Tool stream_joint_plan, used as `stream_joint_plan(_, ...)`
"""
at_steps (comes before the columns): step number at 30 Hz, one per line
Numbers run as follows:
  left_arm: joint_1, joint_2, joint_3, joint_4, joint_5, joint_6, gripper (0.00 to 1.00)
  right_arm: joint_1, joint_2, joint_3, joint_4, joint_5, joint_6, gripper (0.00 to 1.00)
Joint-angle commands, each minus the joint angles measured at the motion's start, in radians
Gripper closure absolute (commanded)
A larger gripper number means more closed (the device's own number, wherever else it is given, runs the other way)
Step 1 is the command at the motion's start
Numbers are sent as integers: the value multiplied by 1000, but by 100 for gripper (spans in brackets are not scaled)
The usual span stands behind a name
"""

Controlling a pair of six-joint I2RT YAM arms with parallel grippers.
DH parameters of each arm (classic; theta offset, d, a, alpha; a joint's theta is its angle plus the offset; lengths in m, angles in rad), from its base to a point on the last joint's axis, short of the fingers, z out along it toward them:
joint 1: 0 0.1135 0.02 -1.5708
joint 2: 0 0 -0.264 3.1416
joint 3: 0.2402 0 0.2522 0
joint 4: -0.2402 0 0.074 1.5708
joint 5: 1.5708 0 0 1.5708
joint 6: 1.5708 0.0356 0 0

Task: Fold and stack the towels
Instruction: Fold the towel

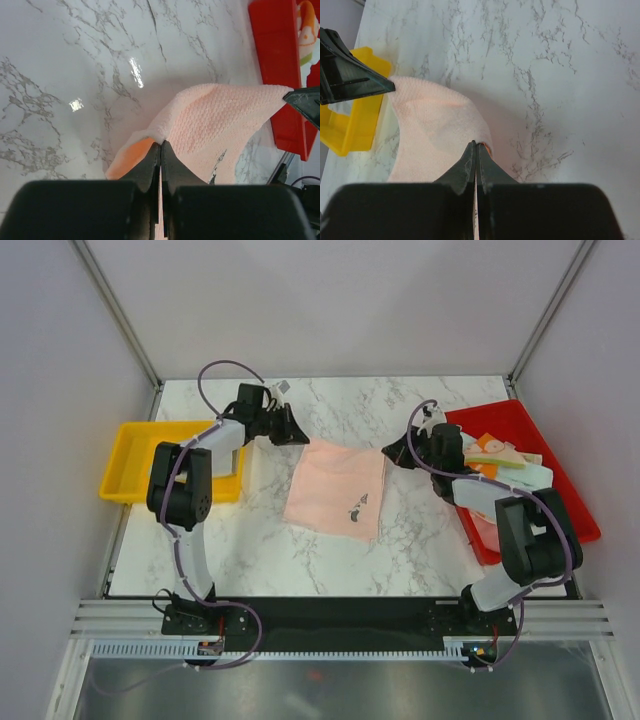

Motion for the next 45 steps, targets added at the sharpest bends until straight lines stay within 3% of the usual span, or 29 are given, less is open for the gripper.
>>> stream_joint_plan(1,-1,-132,-38,69,4,34,98,-5,-77,68,-44,33,-72,100)
stream_joint_plan(9,7,49,156,-3,27,62,98,-3,75,118,-93,26,-44,100)
stream_joint_plan(13,19,160,273,-40,29,66,98,-8,173,221,-109,36,-58,100)
stream_joint_plan(17,27,244,348,-58,-13,51,90,-16,280,333,-132,21,-86,94)
stream_joint_plan(20,30,254,380,-70,-59,47,63,-26,371,439,-182,10,-100,79)
stream_joint_plan(21,30,249,383,-72,-68,47,52,-29,379,462,-200,12,-103,66)
stream_joint_plan(24,31,191,388,-112,-128,56,37,-32,365,534,-318,62,-118,53)
stream_joint_plan(27,31,113,356,-167,-240,68,28,-34,296,559,-455,122,-118,47)
stream_joint_plan(32,27,-96,191,-212,-367,31,25,-31,193,516,-636,193,-66,36)
stream_joint_plan(35,8,-183,51,-210,-373,1,26,-26,121,451,-652,169,-66,37)
stream_joint_plan(40,-45,-222,-84,-206,-317,-50,34,-6,87,381,-667,128,-63,43)
stream_joint_plan(45,-42,-123,-16,-138,-278,-35,38,-6,138,423,-624,69,-95,47)
